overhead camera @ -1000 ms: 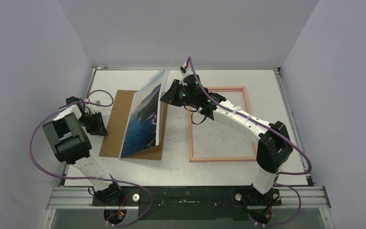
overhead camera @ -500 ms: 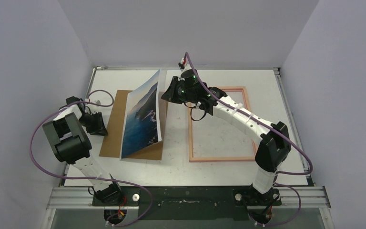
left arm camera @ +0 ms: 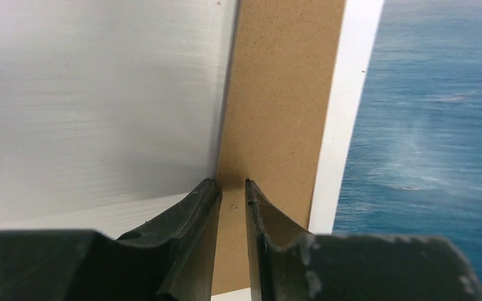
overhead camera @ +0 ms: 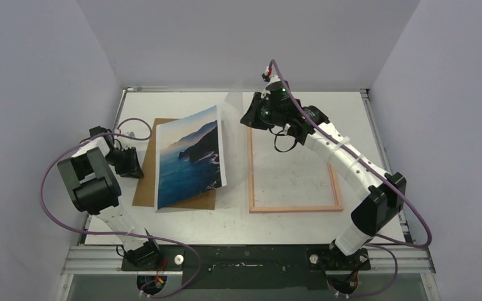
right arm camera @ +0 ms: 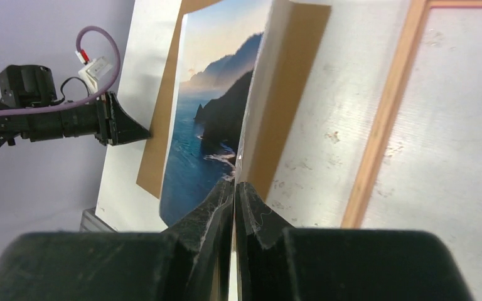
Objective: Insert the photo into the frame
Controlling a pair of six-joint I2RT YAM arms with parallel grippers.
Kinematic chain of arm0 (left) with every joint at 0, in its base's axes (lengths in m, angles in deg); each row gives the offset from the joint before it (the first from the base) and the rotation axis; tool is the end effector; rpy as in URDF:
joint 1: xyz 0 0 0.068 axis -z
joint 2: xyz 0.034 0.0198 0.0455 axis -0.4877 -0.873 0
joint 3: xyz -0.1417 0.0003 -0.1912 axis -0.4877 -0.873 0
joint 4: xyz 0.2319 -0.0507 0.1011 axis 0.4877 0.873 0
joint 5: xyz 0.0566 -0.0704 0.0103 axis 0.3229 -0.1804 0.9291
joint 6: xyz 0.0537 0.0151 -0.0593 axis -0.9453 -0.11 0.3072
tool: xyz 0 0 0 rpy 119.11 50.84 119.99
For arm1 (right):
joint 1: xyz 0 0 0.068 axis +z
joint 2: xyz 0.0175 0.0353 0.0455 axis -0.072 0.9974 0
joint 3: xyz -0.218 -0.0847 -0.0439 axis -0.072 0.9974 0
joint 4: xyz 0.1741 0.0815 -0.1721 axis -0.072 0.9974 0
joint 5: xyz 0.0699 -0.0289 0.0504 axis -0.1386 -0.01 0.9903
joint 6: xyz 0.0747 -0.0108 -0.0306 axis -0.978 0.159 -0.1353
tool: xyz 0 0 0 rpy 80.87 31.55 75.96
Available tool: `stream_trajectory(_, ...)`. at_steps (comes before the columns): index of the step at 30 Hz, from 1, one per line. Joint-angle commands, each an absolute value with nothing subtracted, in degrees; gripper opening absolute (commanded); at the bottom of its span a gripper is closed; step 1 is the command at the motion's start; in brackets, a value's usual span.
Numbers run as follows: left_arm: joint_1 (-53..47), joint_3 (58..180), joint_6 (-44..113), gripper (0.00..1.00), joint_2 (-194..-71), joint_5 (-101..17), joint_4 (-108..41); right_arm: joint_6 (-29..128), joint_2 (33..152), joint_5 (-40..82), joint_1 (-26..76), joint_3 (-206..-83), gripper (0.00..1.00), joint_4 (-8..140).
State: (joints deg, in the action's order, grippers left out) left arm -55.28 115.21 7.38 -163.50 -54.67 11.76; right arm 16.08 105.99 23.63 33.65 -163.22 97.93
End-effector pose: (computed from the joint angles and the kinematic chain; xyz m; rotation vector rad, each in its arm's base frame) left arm 0.3085 0.1232 0.0911 -0.2242 2.8416 -0.4164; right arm 0.3098 0.2564 0.3207 -0.0655 2.2980 0.9513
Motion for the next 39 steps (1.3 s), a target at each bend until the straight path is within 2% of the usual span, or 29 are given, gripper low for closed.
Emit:
stream_trajectory(1,-53.45,115.22,6.68,0.21,-164.03,-55.11,10.87,18.72,97.98,22.61,31.49,-161.8,0.05,99.8)
stream_trajectory(13,-53.2,116.67,6.75,0.21,-161.08,-54.19,13.22,21.16,90.06,22.64,27.02,-163.09,0.05,105.59)
stream_trajectory(17,-53.85,119.11,5.81,0.25,-159.55,-54.05,16.37,21.61,90.09,22.99,26.9,-165.04,0.05,106.65)
stream_trajectory(25,-56.26,127.11,2.83,0.45,-154.8,-54.04,26.02,23.09,89.88,21.73,24.97,-169.25,0.05,109.6)
stream_trajectory(27,-56.03,129.21,2.93,0.53,-152.7,-55.38,27.38,23.9,89.4,19.62,24.07,-171.16,0.05,111.27)
stream_trajectory(30,-51.48,132.56,4.26,0.54,-150.32,-57.83,30.61,24.73,88.18,16.47,22.06,-173.01,0.05,113.35)
stream_trajectory(34,-37.97,133.17,10.21,0.58,-148.97,-57.34,29.63,25.06,85.44,13.95,19.38,-172.04,0.05,114.4)
stream_trajectory(37,-25.98,133.52,16.33,0.86,-150.53,-56.51,25.6,25.26,84.16,13.46,17.85,-171.16,0.05,115.39)
stream_trajectory(39,-19.25,135.09,19.89,0.94,-153.36,-56.11,23.01,25.3,83.35,10.86,17.37,-170.99,0.05,116.67)
